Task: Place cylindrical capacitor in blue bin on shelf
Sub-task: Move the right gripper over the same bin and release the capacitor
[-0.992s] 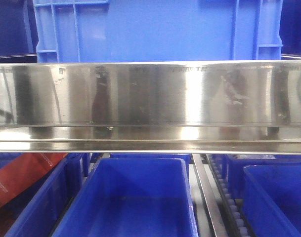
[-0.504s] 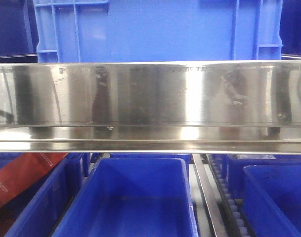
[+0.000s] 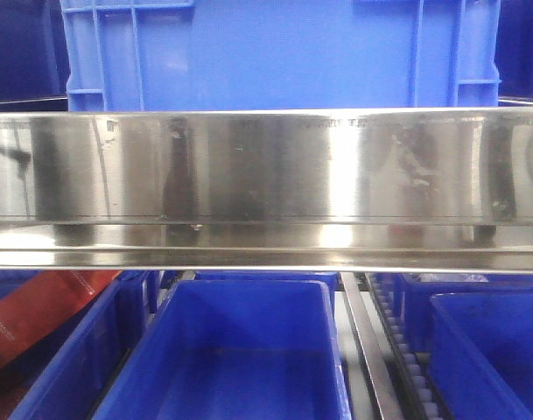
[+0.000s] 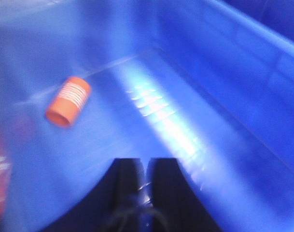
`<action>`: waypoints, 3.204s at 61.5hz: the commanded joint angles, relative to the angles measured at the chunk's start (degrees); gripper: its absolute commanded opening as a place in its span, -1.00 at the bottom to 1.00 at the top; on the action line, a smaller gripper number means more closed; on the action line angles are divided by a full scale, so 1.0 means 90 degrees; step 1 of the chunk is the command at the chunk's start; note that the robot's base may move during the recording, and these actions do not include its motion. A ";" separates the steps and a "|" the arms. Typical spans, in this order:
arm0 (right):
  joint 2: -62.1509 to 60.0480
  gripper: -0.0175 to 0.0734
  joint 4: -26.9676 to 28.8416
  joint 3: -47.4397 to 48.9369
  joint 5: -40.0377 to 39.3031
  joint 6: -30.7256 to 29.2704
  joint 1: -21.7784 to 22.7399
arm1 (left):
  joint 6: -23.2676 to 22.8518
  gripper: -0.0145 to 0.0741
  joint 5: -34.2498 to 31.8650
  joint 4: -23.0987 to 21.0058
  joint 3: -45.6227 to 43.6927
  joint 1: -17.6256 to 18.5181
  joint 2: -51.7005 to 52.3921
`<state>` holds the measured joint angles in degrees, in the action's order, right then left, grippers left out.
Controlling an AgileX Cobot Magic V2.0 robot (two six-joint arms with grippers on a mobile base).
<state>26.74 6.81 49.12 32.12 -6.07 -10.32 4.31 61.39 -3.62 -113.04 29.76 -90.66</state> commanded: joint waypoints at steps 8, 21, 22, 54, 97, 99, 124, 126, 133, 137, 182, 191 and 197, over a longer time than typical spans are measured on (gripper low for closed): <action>0.0001 -0.97 -0.0014 0.0006 -0.0100 -0.0017 -0.0019 | -0.0006 -0.92 -0.0358 0.0021 0.1414 -0.0474 0.1467; 0.0111 -0.97 -0.0014 0.0006 -0.0100 -0.0017 -0.0019 | -0.0006 -0.92 -0.1206 -0.0018 0.3594 -0.0685 0.3488; 0.0147 -0.97 -0.0014 0.0006 -0.0100 -0.0017 -0.0019 | -0.0006 -0.92 -0.1276 -0.0018 0.3789 -0.0685 0.3693; 0.2502 -0.97 -0.0014 0.2173 -0.0041 -0.0465 -0.1154 | -0.0206 -0.92 -0.2596 -0.0018 0.7076 -0.0685 0.7260; 0.8588 -0.97 0.0539 0.7559 0.3192 -0.0507 -0.1857 | -0.0206 -0.92 -0.2535 -0.0018 0.7095 -0.0685 0.7357; 0.8730 -0.97 0.0553 0.7559 0.3208 -0.0507 -0.1857 | -0.0206 -0.92 -0.2535 -0.0018 0.7095 -0.0685 0.7357; 0.9213 -0.55 0.0553 0.7559 0.3262 -0.0507 -0.1857 | -0.0206 -0.92 -0.2535 -0.0030 0.7095 -0.0685 0.7366; 0.9213 -0.36 0.0553 0.7559 0.3279 -0.0507 -0.1857 | -0.0206 -0.92 -0.2535 -0.0030 0.7095 -0.0685 0.7366; 0.9213 0.45 0.0553 0.7559 0.3321 -0.0460 -0.1857 | -0.0206 -0.92 -0.2535 -0.0041 0.7095 -0.0685 0.7366; 0.9198 0.66 0.0553 0.7559 0.3334 -0.0460 -0.1857 | -0.0206 -0.92 -0.2523 -0.0066 0.7095 -0.0685 0.7366; 0.6318 -0.96 0.0380 0.6450 0.2490 -0.0431 -0.1857 | -0.0206 -0.92 -0.2523 -0.0130 0.7095 -0.0685 0.7366; 0.5192 -0.96 0.0278 0.5163 0.1881 -0.0431 -0.1857 | -0.0206 -0.92 -0.2523 -0.0130 0.7095 -0.0685 0.7366; 0.4413 -0.96 0.0145 0.4257 0.1352 -0.0431 -0.1857 | -0.0206 -0.92 -0.2523 -0.0130 0.7095 -0.0685 0.7366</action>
<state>71.99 9.75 93.40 49.19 -9.86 -27.01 2.91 39.77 -4.31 -49.34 23.85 -24.71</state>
